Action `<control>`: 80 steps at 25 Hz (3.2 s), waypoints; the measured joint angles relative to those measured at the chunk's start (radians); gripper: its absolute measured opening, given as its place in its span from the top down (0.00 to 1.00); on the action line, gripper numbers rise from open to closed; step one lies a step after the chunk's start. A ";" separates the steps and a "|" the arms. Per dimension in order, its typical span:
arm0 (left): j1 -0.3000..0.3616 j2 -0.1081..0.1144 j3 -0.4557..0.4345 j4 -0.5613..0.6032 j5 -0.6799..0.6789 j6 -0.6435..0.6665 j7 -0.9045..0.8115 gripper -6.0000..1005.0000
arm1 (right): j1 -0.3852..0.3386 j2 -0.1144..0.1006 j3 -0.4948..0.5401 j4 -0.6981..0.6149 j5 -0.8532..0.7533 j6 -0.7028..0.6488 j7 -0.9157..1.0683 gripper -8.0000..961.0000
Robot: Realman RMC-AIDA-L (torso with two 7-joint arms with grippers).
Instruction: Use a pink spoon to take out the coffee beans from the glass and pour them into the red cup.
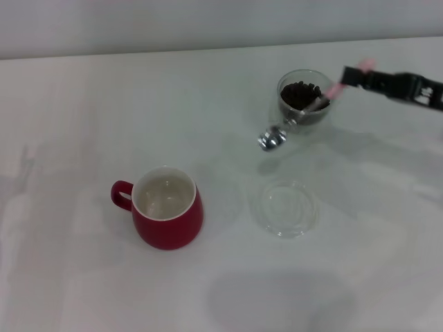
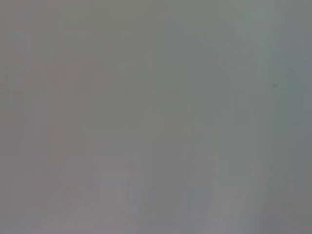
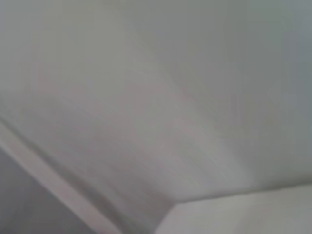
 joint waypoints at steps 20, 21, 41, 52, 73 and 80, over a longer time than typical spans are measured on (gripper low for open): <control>-0.027 0.002 0.000 -0.013 -0.026 -0.029 0.002 0.20 | -0.016 0.030 -0.036 0.035 -0.214 0.165 -0.009 0.80; -0.027 0.002 0.000 -0.013 -0.027 -0.029 0.002 0.20 | -0.016 0.030 -0.036 0.036 -0.223 0.166 -0.008 0.80; -0.020 -0.001 0.000 -0.010 -0.029 -0.040 0.002 0.20 | -0.004 0.038 -0.037 0.067 -0.244 0.181 0.019 0.79; -0.015 -0.001 0.006 -0.004 -0.025 -0.033 0.001 0.20 | 0.004 0.061 -0.044 0.062 -0.269 0.292 0.006 0.70; -0.016 -0.001 0.002 -0.002 -0.026 -0.030 0.000 0.20 | -0.023 0.144 0.340 0.006 -0.248 0.385 -0.352 0.33; -0.025 -0.001 0.000 -0.004 -0.032 -0.041 0.000 0.20 | -0.036 0.152 0.419 0.137 0.014 0.360 -0.748 0.10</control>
